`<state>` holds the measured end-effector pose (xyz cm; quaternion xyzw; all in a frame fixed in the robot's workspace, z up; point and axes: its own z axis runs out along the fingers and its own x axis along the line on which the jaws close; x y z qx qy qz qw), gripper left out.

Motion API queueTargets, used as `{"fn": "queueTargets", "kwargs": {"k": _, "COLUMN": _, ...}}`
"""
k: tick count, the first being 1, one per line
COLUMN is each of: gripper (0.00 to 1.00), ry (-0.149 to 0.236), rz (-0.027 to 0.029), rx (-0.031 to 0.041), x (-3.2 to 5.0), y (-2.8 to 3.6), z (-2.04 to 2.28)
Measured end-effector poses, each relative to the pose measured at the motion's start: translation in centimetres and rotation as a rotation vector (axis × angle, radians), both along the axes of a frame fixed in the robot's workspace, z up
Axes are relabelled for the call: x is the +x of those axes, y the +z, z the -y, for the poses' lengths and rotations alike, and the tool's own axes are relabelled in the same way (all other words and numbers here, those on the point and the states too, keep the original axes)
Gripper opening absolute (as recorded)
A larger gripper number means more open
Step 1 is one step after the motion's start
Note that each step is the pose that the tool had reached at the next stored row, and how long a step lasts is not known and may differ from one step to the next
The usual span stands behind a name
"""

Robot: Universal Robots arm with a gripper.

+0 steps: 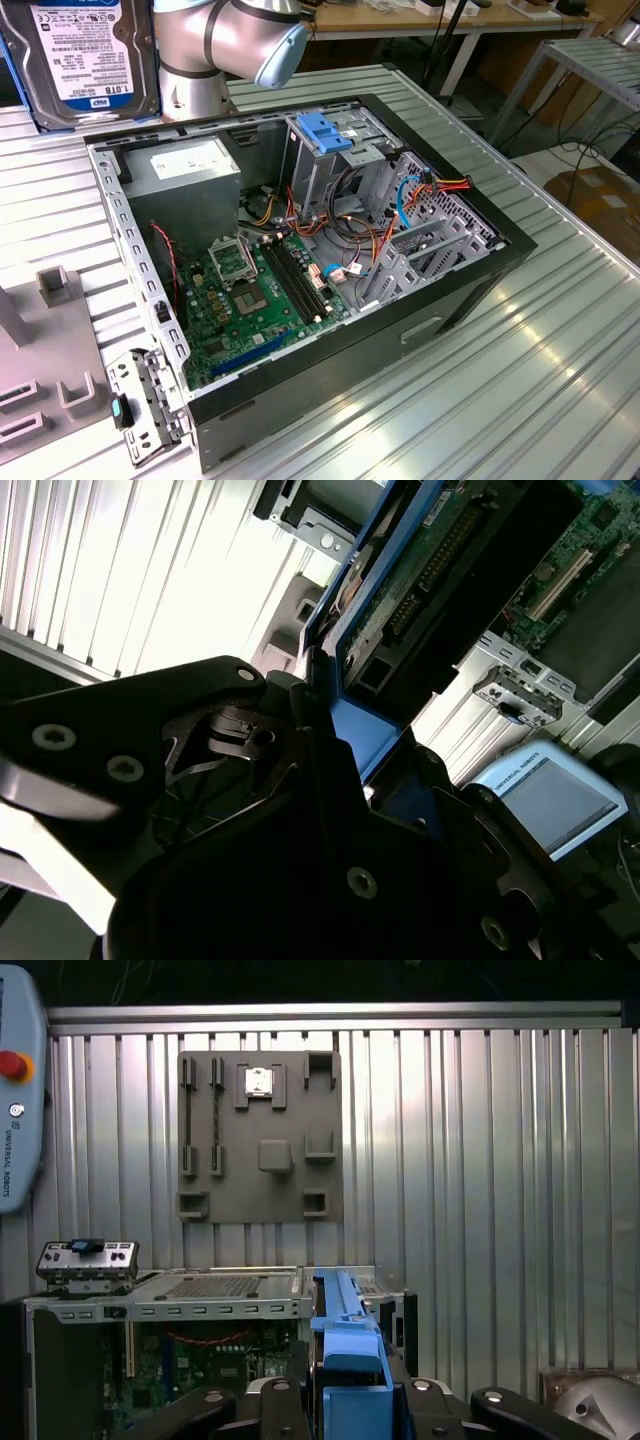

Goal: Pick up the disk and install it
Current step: 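Pick up the disk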

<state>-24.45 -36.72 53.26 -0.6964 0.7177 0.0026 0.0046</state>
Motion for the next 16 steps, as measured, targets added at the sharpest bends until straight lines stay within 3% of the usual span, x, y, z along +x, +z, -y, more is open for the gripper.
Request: {"fn": "queueTargets", "kwargs": {"k": 16, "gripper": 0.37, "ry": 0.000, "rz": 0.0000, "rx": 0.0000, "x": 1.34, "y": 0.00, "z": 0.01}}
